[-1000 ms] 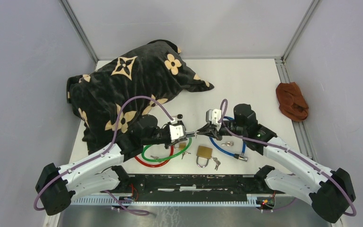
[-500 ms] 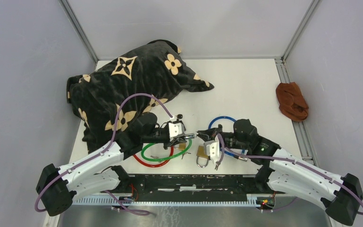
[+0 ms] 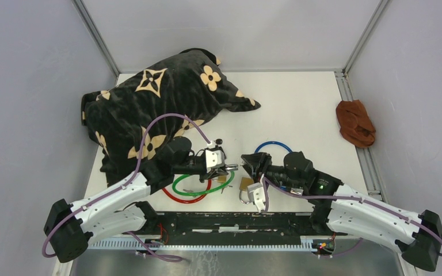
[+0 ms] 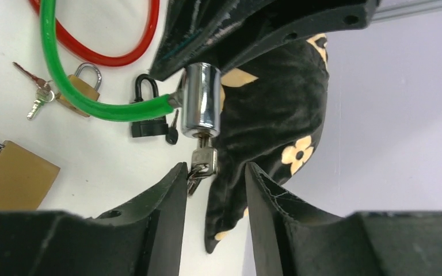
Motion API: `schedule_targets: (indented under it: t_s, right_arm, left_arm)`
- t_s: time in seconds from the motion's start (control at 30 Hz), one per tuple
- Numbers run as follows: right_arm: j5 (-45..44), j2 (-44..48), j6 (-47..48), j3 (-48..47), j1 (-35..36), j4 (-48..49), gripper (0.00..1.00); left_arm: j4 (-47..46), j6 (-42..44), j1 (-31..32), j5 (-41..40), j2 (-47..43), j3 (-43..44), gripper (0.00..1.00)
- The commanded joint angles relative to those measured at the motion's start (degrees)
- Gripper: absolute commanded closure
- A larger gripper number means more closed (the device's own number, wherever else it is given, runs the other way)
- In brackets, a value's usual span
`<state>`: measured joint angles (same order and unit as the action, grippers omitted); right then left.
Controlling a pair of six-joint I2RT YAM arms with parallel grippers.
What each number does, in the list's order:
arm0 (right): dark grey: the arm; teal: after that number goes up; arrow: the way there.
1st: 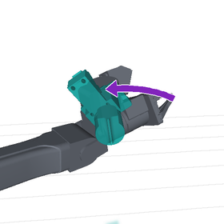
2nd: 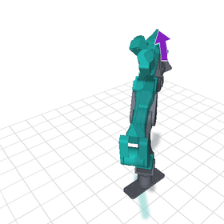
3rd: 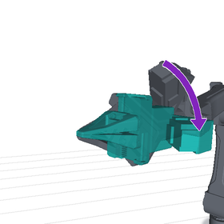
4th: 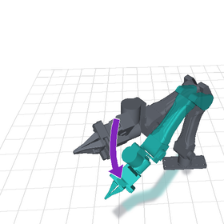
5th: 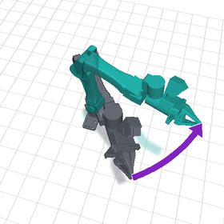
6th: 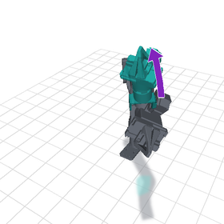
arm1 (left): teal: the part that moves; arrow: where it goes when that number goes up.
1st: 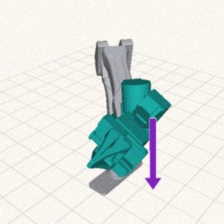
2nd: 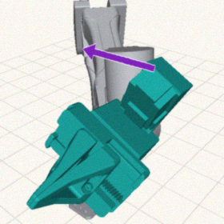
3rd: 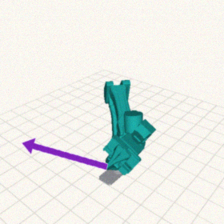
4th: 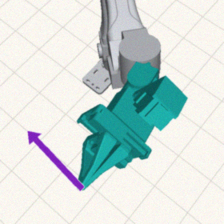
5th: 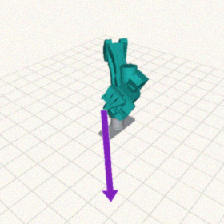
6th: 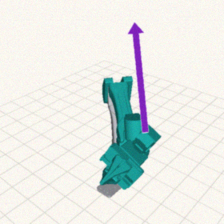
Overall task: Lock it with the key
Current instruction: Lock the lock.
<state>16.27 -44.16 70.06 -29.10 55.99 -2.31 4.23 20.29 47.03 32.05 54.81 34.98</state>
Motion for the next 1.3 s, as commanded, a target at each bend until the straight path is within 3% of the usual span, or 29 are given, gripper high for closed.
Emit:
schedule_targets:
  t_s: [0.0, 0.17, 0.3, 0.47, 0.6, 0.93, 1.0, 1.1, 1.2, 1.27]
  right_arm:
    - [-2.2, 2.5, -6.7, -1.7, 0.1, -0.2, 0.48]
    - [4.9, 1.1, -17.6, -6.5, -1.1, -7.8, 0.38]
    - [14.7, -1.7, -26.1, -10.7, -4.5, -12.7, 0.37]
    - [28.5, -6.6, -36.0, -16.4, -13.7, -16.4, 0.38]
    - [36.3, -10.4, -41.2, -18.2, -17.9, -18.1, 0.46]
    - [34.9, -9.9, -61.5, -9.7, -18.0, 0.5, 0.69]
    - [33.7, -9.7, -62.5, -9.2, -17.9, 1.1, 0.78]
    - [31.6, -10.3, -62.2, -9.3, -17.9, -1.0, 0.84]
    - [30.9, -10.2, -63.9, -9.2, -18.0, 0.0, 0.98]
    - [30.6, -10.1, -65.8, -9.2, -17.9, 0.7, 1.0]
  left_arm:
    - [3.9, -1.5, 0.7, 4.2, 0.2, 0.1, 0.98]
    - [3.8, -0.9, 0.7, 4.3, 0.0, 0.0, 0.98]
    - [4.1, -0.2, 0.6, 4.2, -0.1, -0.1, 0.98]
    - [4.4, 0.4, 0.7, 4.1, -0.3, 0.2, 0.98]
    - [4.5, 0.6, 0.7, 4.1, -0.5, 0.1, 0.98]
    - [4.5, 0.6, 0.7, 3.8, -0.9, -0.1, 0.98]
    - [4.6, 0.6, 0.7, 3.7, -0.9, 0.0, 0.98]
    - [4.6, 0.6, 0.7, 3.7, -1.0, 0.0, 0.98]
    - [4.4, 0.8, 0.7, 3.6, -1.0, 0.0, 0.98]
    - [3.9, 0.2, 0.7, 3.4, -1.0, -0.1, 0.98]
